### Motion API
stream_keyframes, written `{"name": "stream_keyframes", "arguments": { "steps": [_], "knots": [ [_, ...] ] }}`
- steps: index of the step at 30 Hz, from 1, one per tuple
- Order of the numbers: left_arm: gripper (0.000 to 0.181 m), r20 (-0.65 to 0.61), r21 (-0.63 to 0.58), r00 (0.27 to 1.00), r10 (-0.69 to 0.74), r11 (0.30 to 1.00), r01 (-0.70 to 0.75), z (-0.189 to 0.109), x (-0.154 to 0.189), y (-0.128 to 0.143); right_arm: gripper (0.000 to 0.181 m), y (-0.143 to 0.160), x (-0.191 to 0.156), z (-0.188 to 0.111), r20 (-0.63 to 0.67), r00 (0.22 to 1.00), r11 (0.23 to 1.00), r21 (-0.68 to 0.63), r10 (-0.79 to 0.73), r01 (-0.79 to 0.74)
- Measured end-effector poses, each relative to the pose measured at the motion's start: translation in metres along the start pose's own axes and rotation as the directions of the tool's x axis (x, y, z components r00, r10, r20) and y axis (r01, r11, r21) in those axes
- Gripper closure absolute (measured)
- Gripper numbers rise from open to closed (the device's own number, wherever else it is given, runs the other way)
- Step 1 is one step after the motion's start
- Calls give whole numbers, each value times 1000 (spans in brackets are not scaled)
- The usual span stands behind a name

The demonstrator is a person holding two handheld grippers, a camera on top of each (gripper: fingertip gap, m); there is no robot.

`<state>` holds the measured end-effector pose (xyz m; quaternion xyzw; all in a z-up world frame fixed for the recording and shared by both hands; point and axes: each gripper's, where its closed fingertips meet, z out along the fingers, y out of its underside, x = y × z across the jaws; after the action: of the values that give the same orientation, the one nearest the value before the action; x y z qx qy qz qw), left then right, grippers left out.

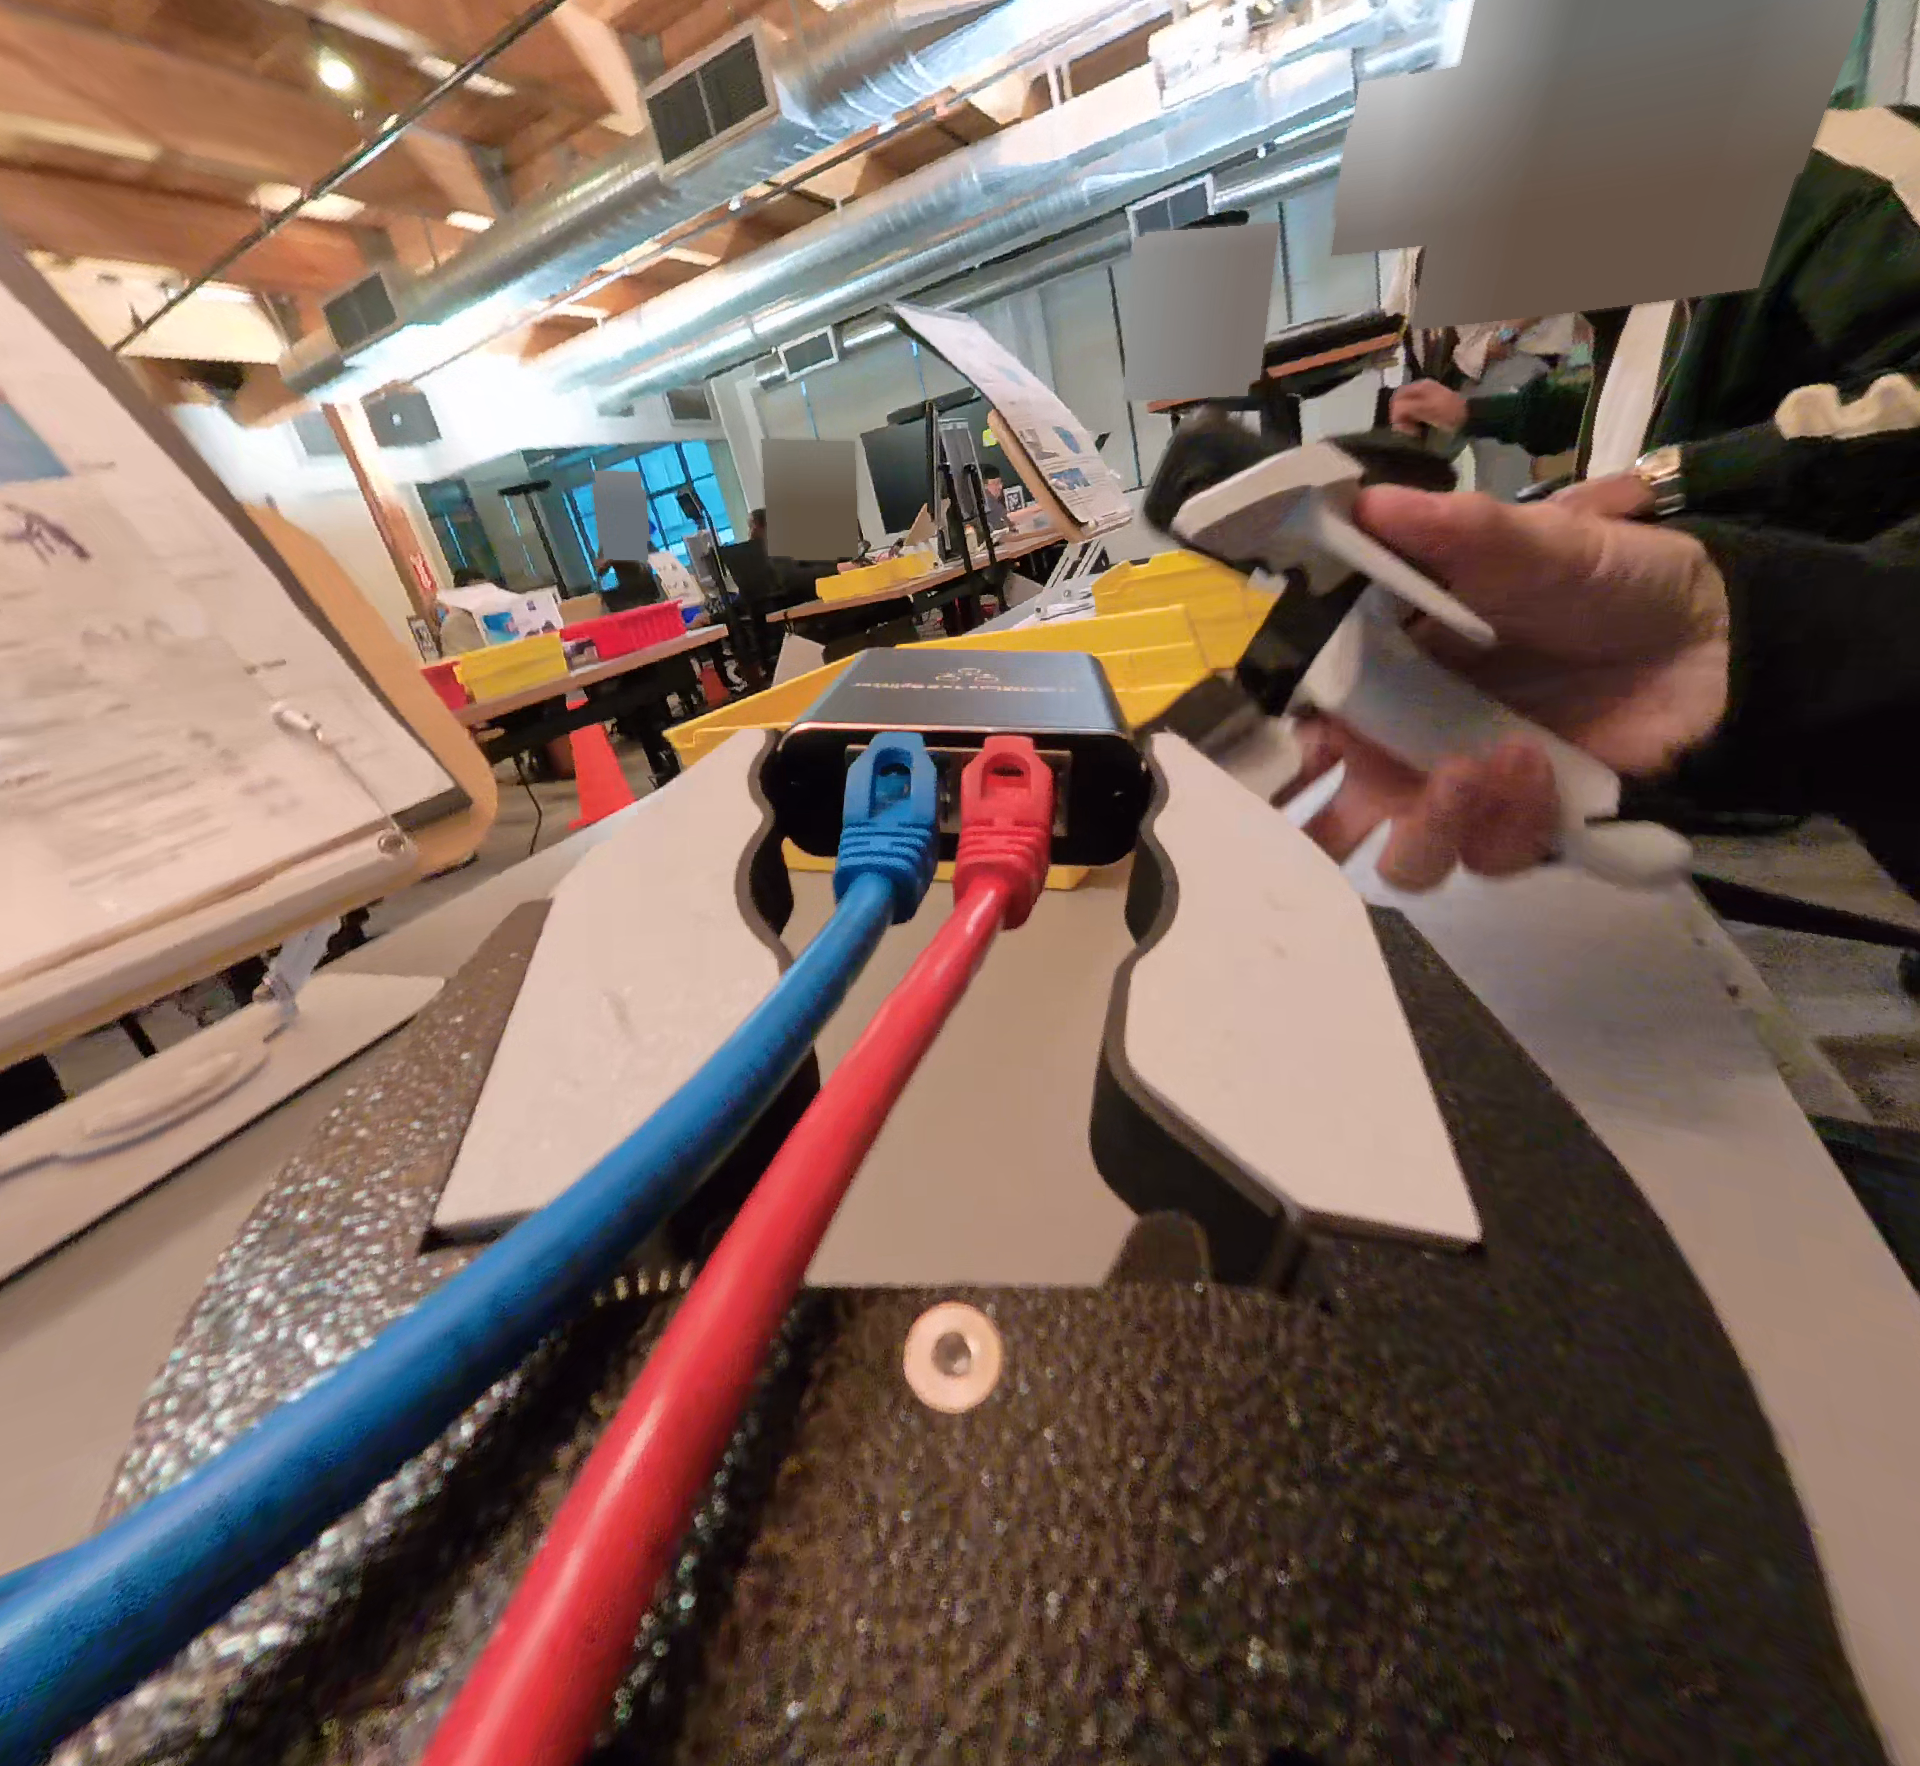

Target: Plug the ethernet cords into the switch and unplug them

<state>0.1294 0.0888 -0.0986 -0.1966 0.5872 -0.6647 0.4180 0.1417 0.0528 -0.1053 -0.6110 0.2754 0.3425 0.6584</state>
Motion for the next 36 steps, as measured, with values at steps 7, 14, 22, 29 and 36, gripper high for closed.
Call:
{"name": "stream_keyframes", "arguments": {
  "steps": [7, 14, 22, 29, 36],
  "knots": [
    [119, -44, 18, 995, 84, 996, -84, -4, 7, -3, 149, 25, -29, 61, 245, 960, 991, -19, 134, -133],
    [98, -7, 24, 1000, 26, 999, -25, -3, 4, -9, 154, 5, -36, 65, 180, 983, 998, 59, -36, 26],
    [88, -511, -310, 740, -437, 897, 315, -3, 102, -9, 155, -78, -76, 45, -108, 842, 822, 187, -528, 539],
    [102, -739, -325, 609, -287, 944, 51, -58, 135, -64, 155, -74, -97, 30, -80, 418, 422, -49, -905, 905],
    [129, -314, -326, 948, 51, 932, -158, -54, 37, -79, 155, 0, -66, 33, 321, 190, 40, -421, -928, 906]
  ]
}}
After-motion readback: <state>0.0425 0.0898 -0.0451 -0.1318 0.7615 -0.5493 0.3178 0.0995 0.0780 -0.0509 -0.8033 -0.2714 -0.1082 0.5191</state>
